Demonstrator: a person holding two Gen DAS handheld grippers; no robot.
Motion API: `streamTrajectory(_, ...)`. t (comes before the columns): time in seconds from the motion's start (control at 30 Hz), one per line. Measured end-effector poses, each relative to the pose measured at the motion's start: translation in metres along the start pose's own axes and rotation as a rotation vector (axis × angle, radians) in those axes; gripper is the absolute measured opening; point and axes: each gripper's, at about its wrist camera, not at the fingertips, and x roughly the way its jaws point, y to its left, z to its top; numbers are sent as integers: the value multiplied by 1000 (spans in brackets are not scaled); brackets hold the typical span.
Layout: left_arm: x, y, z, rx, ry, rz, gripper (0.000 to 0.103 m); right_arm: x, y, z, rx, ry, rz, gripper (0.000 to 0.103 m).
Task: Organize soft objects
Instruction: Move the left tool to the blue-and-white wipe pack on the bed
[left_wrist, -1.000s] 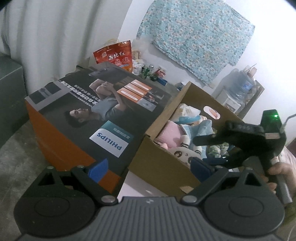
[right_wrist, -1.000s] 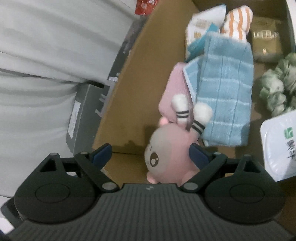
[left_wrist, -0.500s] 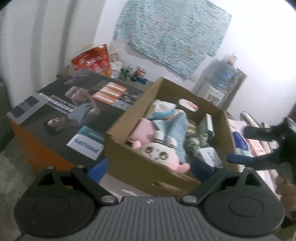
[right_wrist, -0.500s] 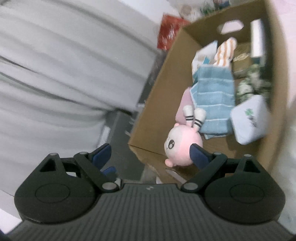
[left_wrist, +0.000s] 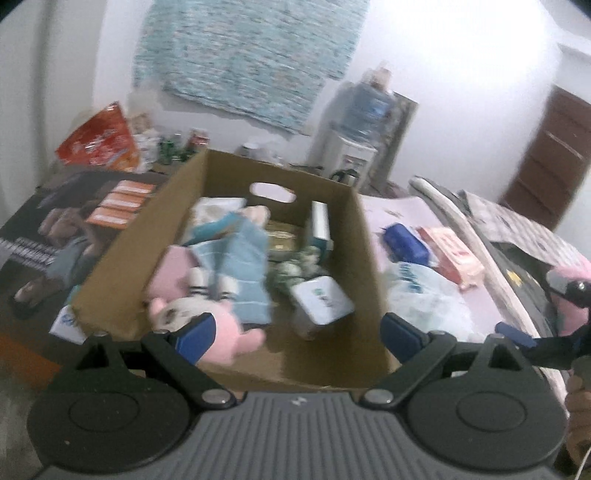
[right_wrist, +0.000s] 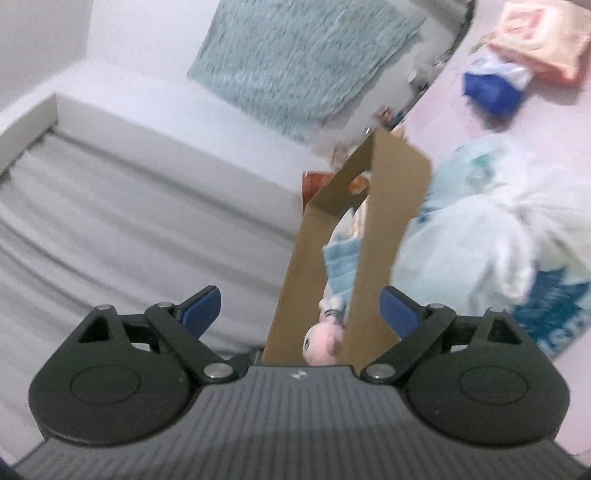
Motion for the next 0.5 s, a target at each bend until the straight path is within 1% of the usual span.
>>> streamTrajectory(0.07, 5, -14, 5, 27, 12, -22, 97, -9, -8, -1, 14, -23, 2, 93)
streamTrajectory(0.17, 12, -36, 14, 72, 26, -48, 97, -13, -18, -2, 27, -46, 4, 93)
streamTrajectory(0.27, 21, -56, 28, 96, 44, -80, 97, -12, -27, -1, 30, -55, 6, 93)
streamTrajectory(0.4, 38, -81, 49, 112, 78, -113, 97, -12, -41, 11, 26, -51, 12, 93)
streamTrajectory(0.5, 58, -107, 74, 126, 125, -145, 97, -15, -42, 24, -10, -58, -4, 93)
